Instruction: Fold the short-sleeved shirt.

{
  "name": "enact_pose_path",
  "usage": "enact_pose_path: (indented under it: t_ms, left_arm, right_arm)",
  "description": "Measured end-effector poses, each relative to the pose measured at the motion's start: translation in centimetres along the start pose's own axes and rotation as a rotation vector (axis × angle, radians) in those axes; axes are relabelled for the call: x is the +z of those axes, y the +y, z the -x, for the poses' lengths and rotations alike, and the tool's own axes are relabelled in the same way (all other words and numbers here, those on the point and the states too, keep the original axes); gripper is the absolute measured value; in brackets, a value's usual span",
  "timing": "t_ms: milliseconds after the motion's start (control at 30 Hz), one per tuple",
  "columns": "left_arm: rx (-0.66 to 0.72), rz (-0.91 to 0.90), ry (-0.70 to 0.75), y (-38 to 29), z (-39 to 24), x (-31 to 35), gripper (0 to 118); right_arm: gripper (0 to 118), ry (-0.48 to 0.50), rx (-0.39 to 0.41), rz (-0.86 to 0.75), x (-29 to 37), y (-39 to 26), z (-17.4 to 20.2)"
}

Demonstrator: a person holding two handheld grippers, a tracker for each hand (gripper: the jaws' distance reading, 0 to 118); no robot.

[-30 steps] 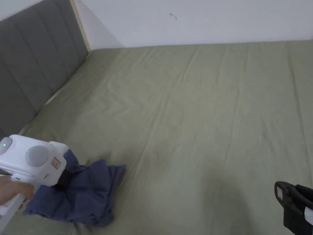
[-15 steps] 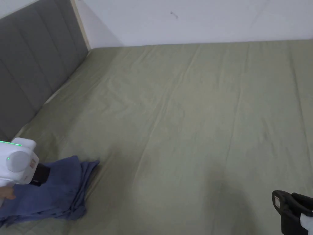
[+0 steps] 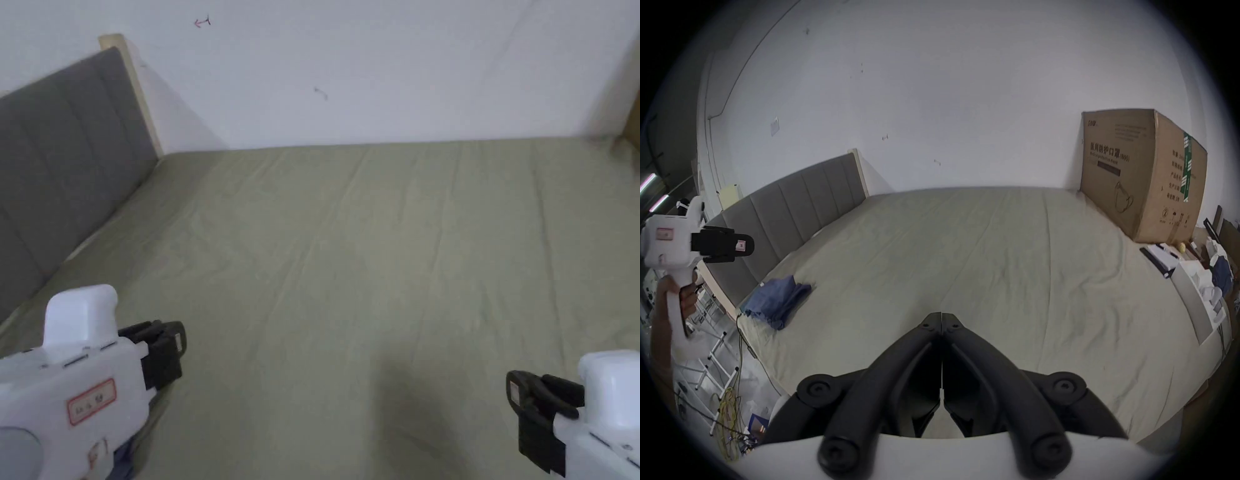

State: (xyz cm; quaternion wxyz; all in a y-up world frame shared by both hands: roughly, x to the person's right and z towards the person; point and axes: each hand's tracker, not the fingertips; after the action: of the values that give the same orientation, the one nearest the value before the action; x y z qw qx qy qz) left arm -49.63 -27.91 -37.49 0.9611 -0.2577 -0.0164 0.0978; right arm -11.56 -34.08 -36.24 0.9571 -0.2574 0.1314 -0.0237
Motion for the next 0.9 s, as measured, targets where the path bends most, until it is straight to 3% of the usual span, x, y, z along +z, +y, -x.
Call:
enact_pose_path:
  t_ms: [100,233,467,567,633,667,700,733,833,900]
  left_arm:
    - [-0.037,-0.093,-0.032,-1.0,-4.5,0.9,0]
    - [-0.053,-0.189,0.032,-2.4,-9.5,1.6,0]
    - [-0.183,-0.320,0.103,-3.6,-14.9,2.8,0]
    - [-0.160,-0.327,0.069,-3.1,-15.8,3.2,1]
    - [-0.152,-0.336,0.075,-2.9,-16.2,3.3,19]
    - [-0.156,-0.341,0.080,-2.8,-16.3,3.4,39]
    - [-0.162,-0.345,0.083,-2.6,-16.4,3.4,72]
    - [-0.167,-0.346,0.084,-2.5,-16.6,3.5,95]
    - [-0.163,-0.352,0.059,-2.3,-16.7,4.0,108]
    - [-0.160,-0.373,0.049,-2.3,-16.8,4.5,113]
  right_arm:
    - [0,-0.013,0.013,-0.067,1.2,1.3,-0.4]
    - [0,-0.030,0.024,-0.159,3.2,3.1,-0.8]
    - [0,-0.081,0.034,-0.267,5.7,4.9,-1.8]
    - [0,-0.091,0.026,-0.294,6.3,5.1,-2.2]
    - [1,-0.099,0.022,-0.304,6.8,5.2,-2.4]
    - [1,-0.105,0.023,-0.314,7.1,5.2,-2.5]
    - [1,-0.110,0.023,-0.323,7.3,5.2,-2.6]
    - [2,-0.123,0.024,-0.333,7.5,5.2,-2.6]
    - [9,-0.132,0.027,-0.343,8.0,5.5,-2.9]
    - [39,-0.126,0.022,-0.352,8.3,5.6,-3.0]
